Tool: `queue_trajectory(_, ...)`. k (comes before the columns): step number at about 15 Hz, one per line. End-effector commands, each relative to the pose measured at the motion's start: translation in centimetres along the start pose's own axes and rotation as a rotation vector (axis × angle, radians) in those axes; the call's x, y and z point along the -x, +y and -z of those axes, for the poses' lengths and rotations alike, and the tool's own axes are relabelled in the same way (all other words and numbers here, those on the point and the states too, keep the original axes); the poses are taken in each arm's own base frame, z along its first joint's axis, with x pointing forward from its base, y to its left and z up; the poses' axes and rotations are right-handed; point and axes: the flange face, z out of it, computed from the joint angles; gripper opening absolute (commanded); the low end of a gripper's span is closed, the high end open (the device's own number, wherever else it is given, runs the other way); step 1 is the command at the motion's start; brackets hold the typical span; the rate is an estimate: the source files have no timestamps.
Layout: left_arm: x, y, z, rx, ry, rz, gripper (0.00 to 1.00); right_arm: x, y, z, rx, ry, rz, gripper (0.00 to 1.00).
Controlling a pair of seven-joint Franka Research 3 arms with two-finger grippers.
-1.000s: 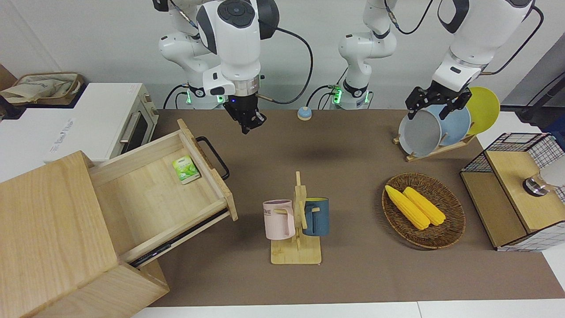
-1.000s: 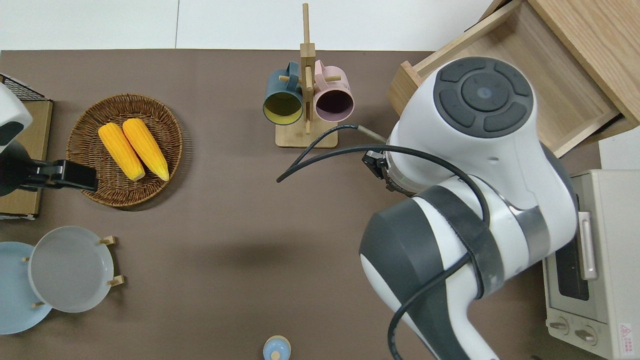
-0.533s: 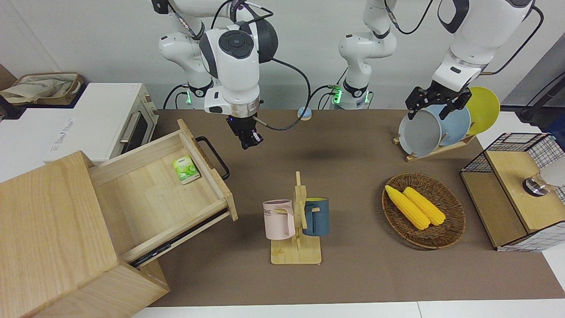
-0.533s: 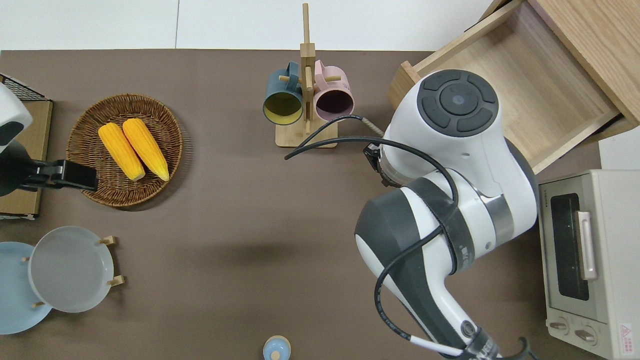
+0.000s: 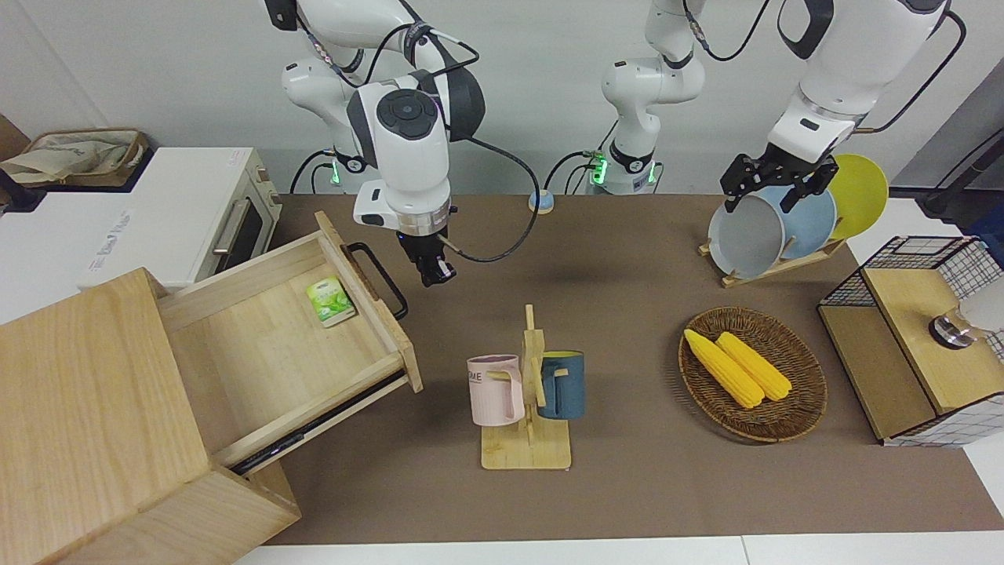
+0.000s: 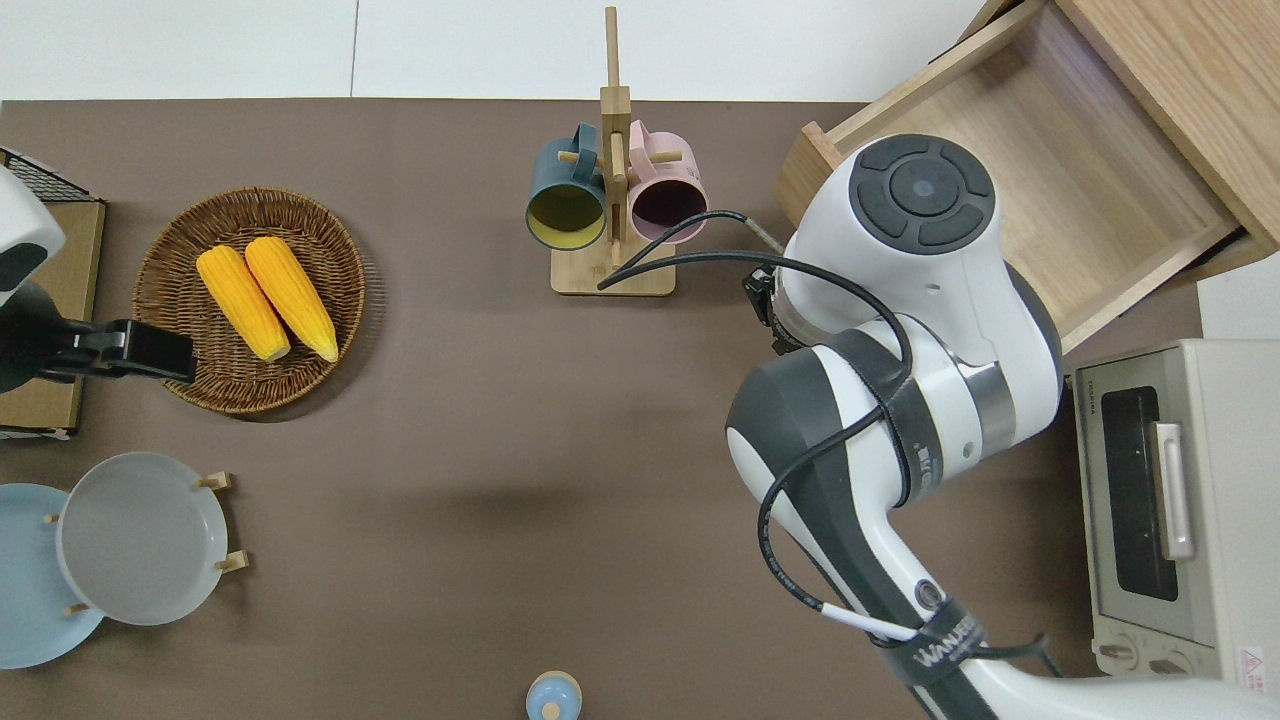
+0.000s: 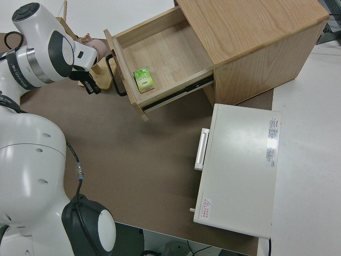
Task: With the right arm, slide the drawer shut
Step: 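Push the drawer away from the robot with the right gripper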
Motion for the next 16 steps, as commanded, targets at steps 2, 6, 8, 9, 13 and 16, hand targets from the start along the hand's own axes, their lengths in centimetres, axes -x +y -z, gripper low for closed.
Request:
queue_trajectory(2,-0.1,-0.1,0.3,-0.016,-0.007,-0.01,0.99,-1.7,-0.2,-0.8,-0.012,0.011,-0.037,0.0)
queue_trajectory(6,-0.1,-0.1,0.3,-0.016,-0.007,-0.01,0.99,-4.6,0.4,-1.6,-0.003,0.008,-0.073,0.0)
queue_trajectory(8,-0.1,-0.1,0.4,-0.016,-0.005,-0.01,0.99,-5.0,-0.2,-1.6,-0.01,0.009,-0.074,0.0)
queue_trajectory(9,-0.1,-0.1,0.4,-0.016,-0.005,-0.01,0.99,-5.1,-0.3,-1.6,-0.011,0.011,-0.077,0.0)
queue_trajectory(13,-0.1,-0.1,0.3,-0.016,-0.007,-0.01,0.99,-7.5,0.1,-1.5,-0.021,0.014,-0.103,0.0)
queue_trajectory(16,-0.1,-0.1,0.4,-0.016,-0.005,-0.01,0.99,-10.0,0.3,-1.1,-0.038,0.018,-0.107,0.0)
